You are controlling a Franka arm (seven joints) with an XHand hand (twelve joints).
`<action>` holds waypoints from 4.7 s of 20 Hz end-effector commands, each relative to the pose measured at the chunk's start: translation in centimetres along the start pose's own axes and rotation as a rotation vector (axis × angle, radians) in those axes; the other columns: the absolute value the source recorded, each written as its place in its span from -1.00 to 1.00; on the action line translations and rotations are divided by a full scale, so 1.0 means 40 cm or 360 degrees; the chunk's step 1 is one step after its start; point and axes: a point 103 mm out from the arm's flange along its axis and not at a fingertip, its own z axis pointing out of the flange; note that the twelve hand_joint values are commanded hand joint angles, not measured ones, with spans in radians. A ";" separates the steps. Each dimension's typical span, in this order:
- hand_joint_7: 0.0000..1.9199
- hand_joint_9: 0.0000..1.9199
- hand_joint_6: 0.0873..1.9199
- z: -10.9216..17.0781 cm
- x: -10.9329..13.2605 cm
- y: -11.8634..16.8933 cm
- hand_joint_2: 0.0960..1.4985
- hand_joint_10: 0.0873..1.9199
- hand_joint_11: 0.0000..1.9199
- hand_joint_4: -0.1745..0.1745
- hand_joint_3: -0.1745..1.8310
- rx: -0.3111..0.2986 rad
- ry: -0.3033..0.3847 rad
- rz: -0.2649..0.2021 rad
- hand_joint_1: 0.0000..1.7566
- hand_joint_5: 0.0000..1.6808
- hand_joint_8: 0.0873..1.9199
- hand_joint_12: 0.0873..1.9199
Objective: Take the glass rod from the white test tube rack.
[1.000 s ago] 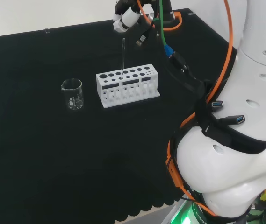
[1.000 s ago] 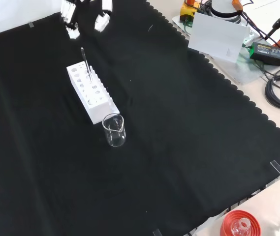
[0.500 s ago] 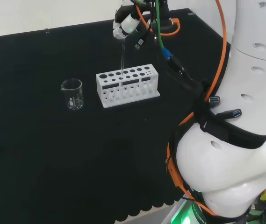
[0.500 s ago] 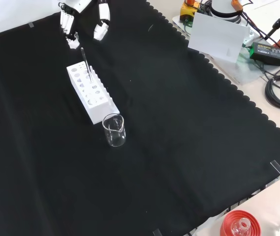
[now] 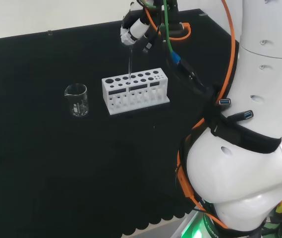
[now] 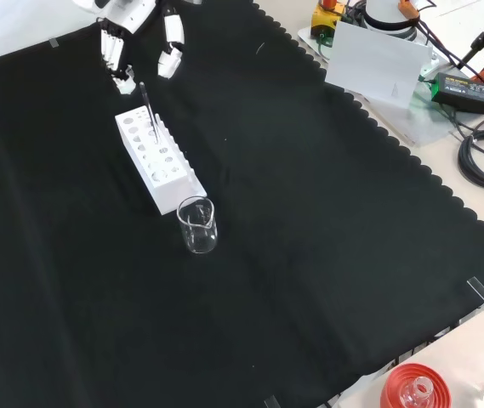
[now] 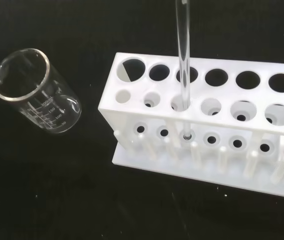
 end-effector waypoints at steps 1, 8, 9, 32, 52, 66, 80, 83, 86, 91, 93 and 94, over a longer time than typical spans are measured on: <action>-0.45 -0.23 -0.33 0.015 -0.011 0.013 0.02 -0.20 -0.24 -0.21 -0.25 0.0021 0.0016 0.0001 -0.24 -0.38 -0.22 0.33; -0.45 -0.20 -0.30 0.021 0.006 0.029 0.01 -0.21 -0.18 -0.16 -0.26 0.0058 0.0015 -0.0028 -0.21 -0.34 -0.23 0.31; -0.45 -0.19 -0.29 0.023 0.007 0.031 0.01 -0.21 -0.16 -0.15 -0.26 0.0071 0.0006 -0.0018 -0.20 -0.33 -0.24 0.30; -0.35 0.02 -0.23 0.088 -0.055 0.116 -0.07 -0.36 0.11 -0.22 -0.19 0.0086 -0.0028 -0.0211 0.11 -0.08 -0.28 0.14; 0.20 0.60 -0.08 0.080 -0.062 0.142 -0.04 -0.37 0.55 -1.00 -0.24 -0.0377 -0.0138 -0.0086 0.48 0.25 -0.04 -0.32; 0.31 0.65 -0.15 -0.072 0.076 -0.029 -0.19 -0.40 0.57 -1.00 -0.07 -0.0360 -0.0228 -0.0015 0.50 0.27 -0.05 -0.32; 0.32 0.66 -0.18 -0.119 0.147 -0.073 -0.22 -0.41 0.57 -1.00 -0.05 -0.0366 -0.0279 -0.0050 0.50 0.29 -0.06 -0.32; 0.32 0.66 -0.18 -0.113 0.159 -0.081 -0.22 -0.41 0.57 -1.00 -0.05 -0.0379 -0.0286 -0.0061 0.50 0.30 -0.06 -0.32; 0.32 0.67 -0.19 -0.106 0.177 -0.082 -0.22 -0.41 0.57 -1.00 -0.06 -0.0369 -0.0275 -0.0089 0.50 0.30 -0.06 -0.32; 0.32 0.67 -0.19 -0.104 0.186 -0.087 -0.21 -0.41 0.57 -1.00 -0.06 -0.0371 -0.0259 -0.0123 0.50 0.30 -0.07 -0.32; 0.32 0.67 -0.20 -0.105 0.189 -0.092 -0.21 -0.41 0.57 -1.00 -0.06 -0.0376 -0.0257 -0.0139 0.50 0.30 -0.07 -0.32; 0.32 0.67 -0.20 -0.105 0.189 -0.095 -0.22 -0.42 0.57 -1.00 -0.06 -0.0379 -0.0257 -0.0143 0.50 0.30 -0.07 -0.32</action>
